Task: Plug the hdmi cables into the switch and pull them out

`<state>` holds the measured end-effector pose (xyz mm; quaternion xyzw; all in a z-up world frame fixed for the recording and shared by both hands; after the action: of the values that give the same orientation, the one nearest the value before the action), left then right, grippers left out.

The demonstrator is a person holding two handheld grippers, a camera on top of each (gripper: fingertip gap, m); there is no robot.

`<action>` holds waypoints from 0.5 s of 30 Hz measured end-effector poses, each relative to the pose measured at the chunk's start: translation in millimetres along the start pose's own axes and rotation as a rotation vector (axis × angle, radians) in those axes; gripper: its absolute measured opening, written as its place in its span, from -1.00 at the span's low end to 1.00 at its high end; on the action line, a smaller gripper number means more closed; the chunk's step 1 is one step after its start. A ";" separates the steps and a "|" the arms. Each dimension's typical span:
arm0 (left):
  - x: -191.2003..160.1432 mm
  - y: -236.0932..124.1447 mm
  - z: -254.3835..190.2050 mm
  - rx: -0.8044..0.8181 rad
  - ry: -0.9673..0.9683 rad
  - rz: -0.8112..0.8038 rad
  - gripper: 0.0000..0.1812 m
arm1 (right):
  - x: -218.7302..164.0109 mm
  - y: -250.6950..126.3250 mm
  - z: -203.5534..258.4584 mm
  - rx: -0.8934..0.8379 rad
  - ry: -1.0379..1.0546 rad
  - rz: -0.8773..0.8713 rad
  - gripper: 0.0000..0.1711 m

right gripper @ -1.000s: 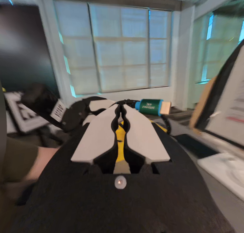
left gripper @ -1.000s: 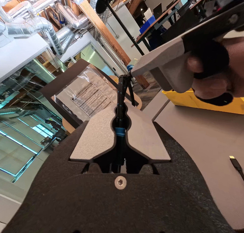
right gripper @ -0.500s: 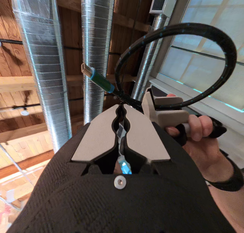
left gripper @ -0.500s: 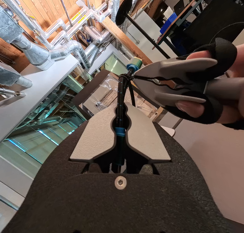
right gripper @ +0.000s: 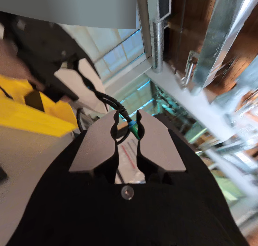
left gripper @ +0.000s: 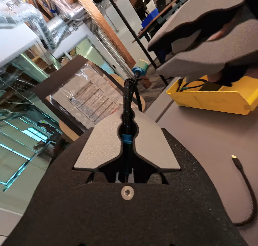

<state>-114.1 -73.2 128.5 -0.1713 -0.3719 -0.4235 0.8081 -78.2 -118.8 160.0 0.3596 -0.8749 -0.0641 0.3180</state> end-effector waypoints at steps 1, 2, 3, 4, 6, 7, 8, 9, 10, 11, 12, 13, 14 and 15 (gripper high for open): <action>-1.5 0.7 -2.6 -0.021 -0.010 0.012 -0.96 | -1.4 -0.1 7.6 0.018 -0.110 0.018 -0.68; -2.5 1.2 -5.2 -0.041 -0.020 0.021 -0.96 | -5.1 0.2 13.9 0.035 -0.196 0.038 -0.67; -3.2 1.4 -7.8 -0.062 -0.031 0.028 -0.96 | -10.8 1.2 16.3 0.033 -0.267 0.066 -0.66; -3.5 1.3 -10.4 -0.086 -0.045 0.034 -0.96 | -17.5 1.8 20.3 0.053 -0.336 0.093 -0.61; -4.6 0.4 -17.5 -0.150 -0.070 0.052 -0.96 | -27.9 1.2 20.6 0.039 -0.468 0.130 -0.59; -6.0 -0.2 -21.0 -0.181 -0.075 0.067 -0.96 | -29.4 0.9 19.8 0.030 -0.499 0.134 -0.59; -7.9 -0.7 -23.9 -0.204 -0.076 0.084 -0.95 | -29.4 0.4 22.7 0.052 -0.498 0.130 -0.60; -9.7 -0.9 -25.9 -0.219 -0.071 0.099 -0.95 | -27.1 -0.2 25.5 0.068 -0.493 0.116 -0.62; -11.4 -0.9 -27.0 -0.227 -0.066 0.111 -0.95 | -25.3 -1.4 29.8 0.093 -0.506 0.106 -0.65; -13.0 -0.8 -27.7 -0.233 -0.060 0.121 -0.96 | -25.5 -2.5 33.2 0.115 -0.532 0.110 -0.69; -14.7 -0.8 -28.8 -0.241 -0.055 0.131 -0.96 | -25.4 -2.9 33.1 0.111 -0.555 0.117 -0.75; -16.3 -0.7 -29.7 -0.248 -0.051 0.141 -0.95 | -24.0 -3.5 32.2 0.102 -0.566 0.113 -0.82; -17.5 -0.7 -30.4 -0.254 -0.048 0.148 -0.95 | -22.6 -4.0 32.1 0.103 -0.562 0.106 -0.85; -18.2 -0.8 -31.2 -0.258 -0.045 0.153 -0.95 | -21.5 -4.2 31.1 0.098 -0.556 0.107 -0.85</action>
<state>-107.1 -82.0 94.2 -0.3111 -0.3184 -0.4009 0.8007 -82.9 -111.1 123.1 0.2964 -0.9483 -0.1010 0.0512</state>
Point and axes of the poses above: each gripper's, where its closed fingertips meet, y out along the fingers, x out of its top, z = x × y across the jaws, the point moved 1 cm from there along -y, back along the fingers, and after that the axes turned 2 degrees about y, right-handed, at the moved point
